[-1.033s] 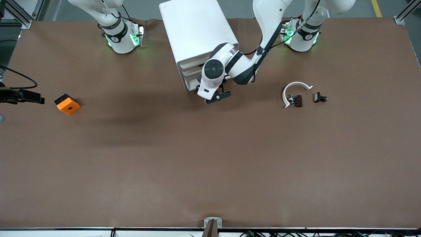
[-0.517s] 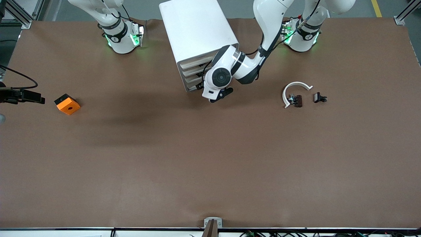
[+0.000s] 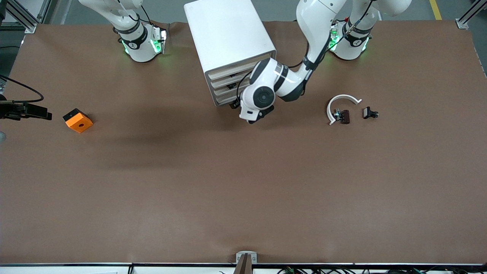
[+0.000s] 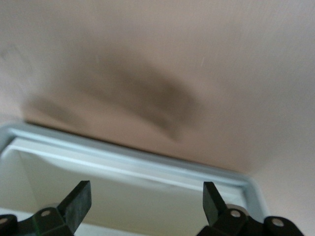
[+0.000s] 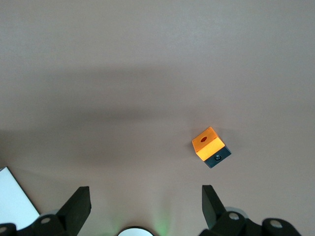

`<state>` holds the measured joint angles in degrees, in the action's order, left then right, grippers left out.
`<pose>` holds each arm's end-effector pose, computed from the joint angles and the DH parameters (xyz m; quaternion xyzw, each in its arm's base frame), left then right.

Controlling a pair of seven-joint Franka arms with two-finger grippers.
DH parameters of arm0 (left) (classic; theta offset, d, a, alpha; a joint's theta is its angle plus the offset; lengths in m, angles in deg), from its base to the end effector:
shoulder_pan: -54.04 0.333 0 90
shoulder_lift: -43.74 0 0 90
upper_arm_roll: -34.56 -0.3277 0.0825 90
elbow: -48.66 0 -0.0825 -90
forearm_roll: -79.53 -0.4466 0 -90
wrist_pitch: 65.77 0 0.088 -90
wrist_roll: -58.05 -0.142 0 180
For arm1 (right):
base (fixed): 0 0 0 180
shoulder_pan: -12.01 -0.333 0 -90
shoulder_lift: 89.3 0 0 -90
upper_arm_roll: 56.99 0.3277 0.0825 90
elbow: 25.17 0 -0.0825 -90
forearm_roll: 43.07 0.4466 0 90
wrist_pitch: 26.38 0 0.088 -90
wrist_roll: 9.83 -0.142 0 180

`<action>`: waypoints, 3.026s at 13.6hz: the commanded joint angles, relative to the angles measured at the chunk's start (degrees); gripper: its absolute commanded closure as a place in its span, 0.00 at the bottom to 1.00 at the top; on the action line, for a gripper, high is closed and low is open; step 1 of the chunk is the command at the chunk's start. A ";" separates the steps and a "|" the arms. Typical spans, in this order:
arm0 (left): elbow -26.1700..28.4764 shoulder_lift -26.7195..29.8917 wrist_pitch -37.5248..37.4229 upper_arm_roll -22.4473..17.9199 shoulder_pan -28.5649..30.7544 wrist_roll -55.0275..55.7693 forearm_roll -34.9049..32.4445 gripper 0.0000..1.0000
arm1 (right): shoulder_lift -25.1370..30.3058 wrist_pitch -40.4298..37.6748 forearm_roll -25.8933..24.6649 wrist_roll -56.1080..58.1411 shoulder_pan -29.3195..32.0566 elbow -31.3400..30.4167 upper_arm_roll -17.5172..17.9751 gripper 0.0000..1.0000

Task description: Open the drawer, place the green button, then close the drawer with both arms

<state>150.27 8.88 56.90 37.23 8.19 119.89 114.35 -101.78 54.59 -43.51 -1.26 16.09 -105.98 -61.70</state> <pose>0.4225 -0.5392 0.1393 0.9146 0.3010 -0.2663 0.0440 0.6503 -0.0968 0.5348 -0.9942 0.0021 0.1076 0.0035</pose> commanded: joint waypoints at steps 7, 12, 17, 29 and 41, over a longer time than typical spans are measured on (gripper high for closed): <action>-3.01 9.52 -1.20 0.40 18.32 -14.35 -17.58 0.00 | 1.84 -1.50 1.23 -0.05 3.13 2.06 0.67 0.00; 5.87 22.18 -1.38 0.32 28.33 -30.86 -21.29 0.00 | 6.32 -3.71 0.62 -0.49 3.04 1.54 0.84 0.00; 4.30 27.81 -9.02 0.23 38.97 -47.24 -30.55 0.00 | 11.33 -3.71 0.97 0.21 3.40 -2.07 1.28 0.00; 0.63 38.03 -17.89 0.67 48.40 -60.78 -32.89 0.00 | 22.23 2.88 1.15 0.13 2.78 -16.04 0.67 0.00; -8.88 37.50 -28.97 0.49 48.22 -60.25 -33.15 0.00 | 23.90 2.62 2.29 -1.36 1.81 -16.75 0.23 0.00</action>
<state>142.43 46.64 29.58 37.19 56.00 59.52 82.62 -79.79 56.37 -42.02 -1.49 18.33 -121.01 -60.95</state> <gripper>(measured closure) 0.000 0.000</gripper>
